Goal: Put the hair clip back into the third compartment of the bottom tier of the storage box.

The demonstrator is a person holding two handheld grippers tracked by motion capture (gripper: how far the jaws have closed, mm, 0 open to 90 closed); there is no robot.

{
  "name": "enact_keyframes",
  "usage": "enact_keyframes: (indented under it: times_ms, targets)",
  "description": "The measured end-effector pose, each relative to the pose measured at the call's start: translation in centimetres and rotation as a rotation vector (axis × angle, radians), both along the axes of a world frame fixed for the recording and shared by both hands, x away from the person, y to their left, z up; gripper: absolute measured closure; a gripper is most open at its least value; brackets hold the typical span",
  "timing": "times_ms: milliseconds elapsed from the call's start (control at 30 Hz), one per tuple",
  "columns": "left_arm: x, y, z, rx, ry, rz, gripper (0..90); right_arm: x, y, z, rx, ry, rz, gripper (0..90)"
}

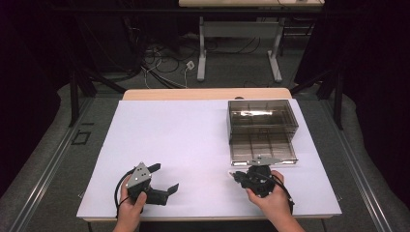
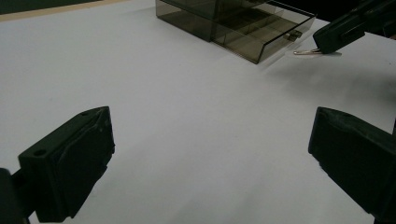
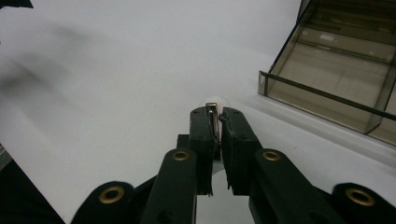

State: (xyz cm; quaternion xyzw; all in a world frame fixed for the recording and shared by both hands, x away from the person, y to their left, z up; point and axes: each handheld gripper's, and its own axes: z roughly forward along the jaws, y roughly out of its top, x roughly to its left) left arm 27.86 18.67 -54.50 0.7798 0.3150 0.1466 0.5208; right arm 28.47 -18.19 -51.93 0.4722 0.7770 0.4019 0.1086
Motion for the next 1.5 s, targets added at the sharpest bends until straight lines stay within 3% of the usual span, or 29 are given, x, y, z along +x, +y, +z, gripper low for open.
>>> enact_keyframes:
  times_ms: [333, 833, 1500]
  targets:
    - [0.0, -0.1, 0.0, -0.006, 0.008, 0.002, 0.5, 0.5, -0.6, 1.4, 0.035, -0.016, -0.007, 83.4]
    - [0.1, 0.0, -0.1, 0.0, 0.012, 0.001, 0.5, 1.5, -0.3, 2.9, 0.034, -0.063, -0.001, 83.4]
    - [0.2, 0.2, -0.3, 0.006, 0.017, 0.021, 0.5, 4.0, -1.3, 5.5, 0.063, -0.132, -0.039, 83.4]
